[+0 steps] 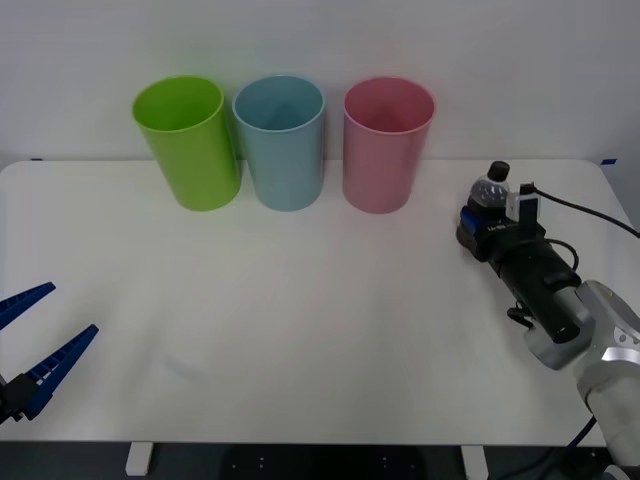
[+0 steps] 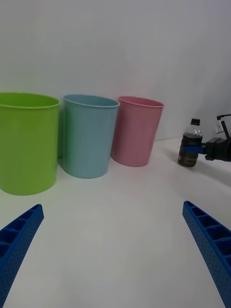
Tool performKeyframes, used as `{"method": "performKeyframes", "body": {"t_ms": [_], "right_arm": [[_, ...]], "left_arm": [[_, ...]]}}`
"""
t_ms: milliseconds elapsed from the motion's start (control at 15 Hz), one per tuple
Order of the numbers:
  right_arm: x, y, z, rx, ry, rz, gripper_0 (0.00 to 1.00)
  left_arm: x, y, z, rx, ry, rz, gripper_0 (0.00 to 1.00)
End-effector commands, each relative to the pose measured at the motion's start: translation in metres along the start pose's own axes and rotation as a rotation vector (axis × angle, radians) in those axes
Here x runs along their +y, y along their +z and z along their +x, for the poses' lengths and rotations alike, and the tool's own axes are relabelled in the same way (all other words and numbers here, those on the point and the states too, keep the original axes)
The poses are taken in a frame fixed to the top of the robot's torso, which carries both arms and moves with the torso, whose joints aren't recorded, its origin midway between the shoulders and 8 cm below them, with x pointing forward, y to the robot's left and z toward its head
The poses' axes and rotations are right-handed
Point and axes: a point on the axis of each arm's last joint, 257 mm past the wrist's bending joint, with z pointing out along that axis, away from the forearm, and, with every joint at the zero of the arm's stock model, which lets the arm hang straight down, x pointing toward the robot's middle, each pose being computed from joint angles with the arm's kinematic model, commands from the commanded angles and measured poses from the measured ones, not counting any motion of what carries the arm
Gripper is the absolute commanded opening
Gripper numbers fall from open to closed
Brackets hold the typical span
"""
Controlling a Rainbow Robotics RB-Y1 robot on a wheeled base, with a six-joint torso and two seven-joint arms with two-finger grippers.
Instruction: Grasp the object on the table and drop it into the matching bin: aluminum can to the light blue bin, PET bottle to the pink bin.
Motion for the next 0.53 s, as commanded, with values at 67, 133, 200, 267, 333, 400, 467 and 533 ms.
{"method": "performKeyframes", "body": {"t_ms": [67, 133, 200, 267, 333, 400, 467, 533], "right_arm": [[0.003, -0.001, -0.003, -0.011, 0.0, -0.011, 0.0], [0.003, -0.002, -0.006, -0.019, 0.001, -0.011, 0.0], [0.004, -0.004, -0.007, -0.025, -0.002, -0.015, 0.0], [0.007, -0.008, -0.013, -0.041, 0.001, -0.022, 0.0], [0.01, -0.012, -0.014, -0.049, 0.001, -0.028, 0.0], [0.012, -0.017, -0.016, -0.057, 0.008, -0.031, 0.0], [0.014, -0.021, -0.018, -0.065, 0.001, -0.04, 0.0], [0.016, -0.026, -0.021, -0.073, 0.012, -0.051, 0.0]], "left_arm": [[0.0, 0.0, 0.0, 0.0, 0.0, 0.0, 1.0], [0.0, 0.0, 0.0, 0.0, 0.0, 0.0, 1.0], [0.0, 0.0, 0.0, 0.0, 0.0, 0.0, 1.0], [0.0, 0.0, 0.0, 0.0, 0.0, 0.0, 1.0], [0.0, 0.0, 0.0, 0.0, 0.0, 0.0, 1.0], [0.0, 0.0, 0.0, 0.0, 0.0, 0.0, 1.0], [0.0, 0.0, 0.0, 0.0, 0.0, 0.0, 1.0], [0.0, 0.0, 0.0, 0.0, 0.0, 0.0, 1.0]]}}
